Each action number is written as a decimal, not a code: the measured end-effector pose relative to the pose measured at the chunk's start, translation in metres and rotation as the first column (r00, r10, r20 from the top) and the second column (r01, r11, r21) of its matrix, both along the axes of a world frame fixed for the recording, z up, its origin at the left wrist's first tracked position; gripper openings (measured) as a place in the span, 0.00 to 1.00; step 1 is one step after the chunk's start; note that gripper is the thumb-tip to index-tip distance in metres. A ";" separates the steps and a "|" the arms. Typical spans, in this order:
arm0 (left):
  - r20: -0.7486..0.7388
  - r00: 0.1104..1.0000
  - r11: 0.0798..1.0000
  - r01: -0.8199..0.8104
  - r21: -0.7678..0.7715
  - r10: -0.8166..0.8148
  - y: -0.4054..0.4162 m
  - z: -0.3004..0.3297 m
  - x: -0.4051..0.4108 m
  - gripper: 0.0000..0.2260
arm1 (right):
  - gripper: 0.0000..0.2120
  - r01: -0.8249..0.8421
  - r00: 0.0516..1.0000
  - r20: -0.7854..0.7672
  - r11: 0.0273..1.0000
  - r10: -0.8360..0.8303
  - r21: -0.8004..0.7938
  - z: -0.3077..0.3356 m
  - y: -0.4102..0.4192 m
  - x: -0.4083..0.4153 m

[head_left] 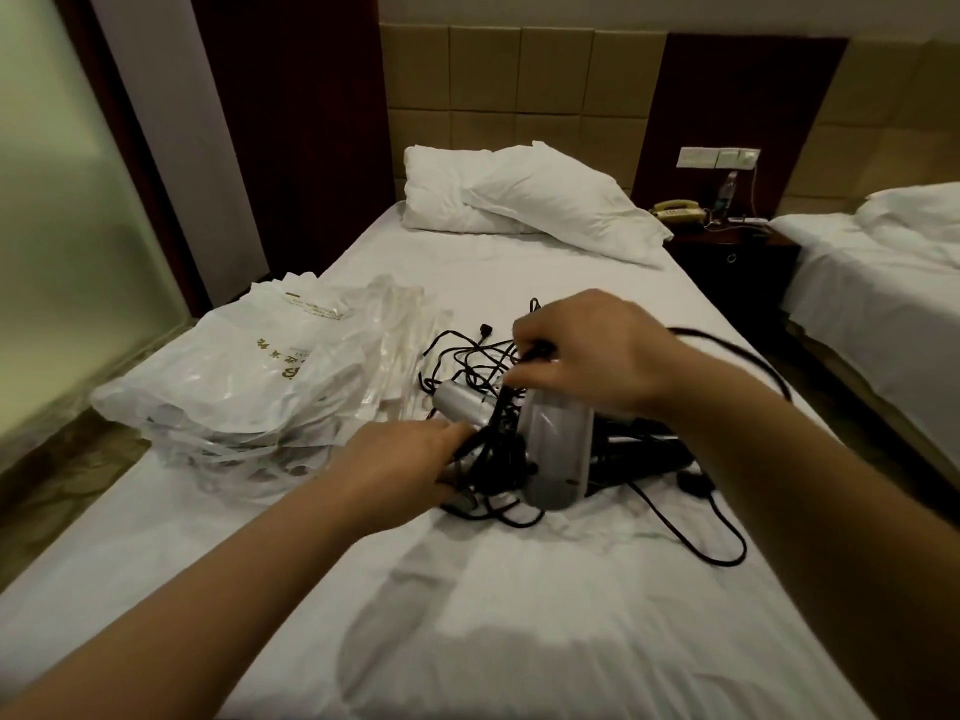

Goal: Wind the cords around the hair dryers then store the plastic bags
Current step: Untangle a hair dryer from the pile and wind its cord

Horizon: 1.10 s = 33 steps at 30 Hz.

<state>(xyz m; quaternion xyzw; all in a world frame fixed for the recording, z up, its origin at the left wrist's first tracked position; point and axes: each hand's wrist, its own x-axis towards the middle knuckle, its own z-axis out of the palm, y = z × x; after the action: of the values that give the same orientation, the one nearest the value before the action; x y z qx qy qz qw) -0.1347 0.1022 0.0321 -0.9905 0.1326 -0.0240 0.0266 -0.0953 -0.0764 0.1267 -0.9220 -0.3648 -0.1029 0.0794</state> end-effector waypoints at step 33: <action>0.018 0.960 0.840 -0.236 -0.489 0.279 0.007 -0.027 0.010 0.33 | 0.12 0.099 0.917 -0.382 0.993 -0.117 -0.065 -0.109 -0.017 -0.016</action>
<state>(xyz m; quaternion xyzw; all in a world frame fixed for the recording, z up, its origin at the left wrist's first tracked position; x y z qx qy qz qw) -0.1243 0.1095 0.0047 -0.9725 -0.0132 -0.0960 -0.2118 -0.1110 -0.0933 0.0176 -0.9445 -0.2929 0.0840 0.1233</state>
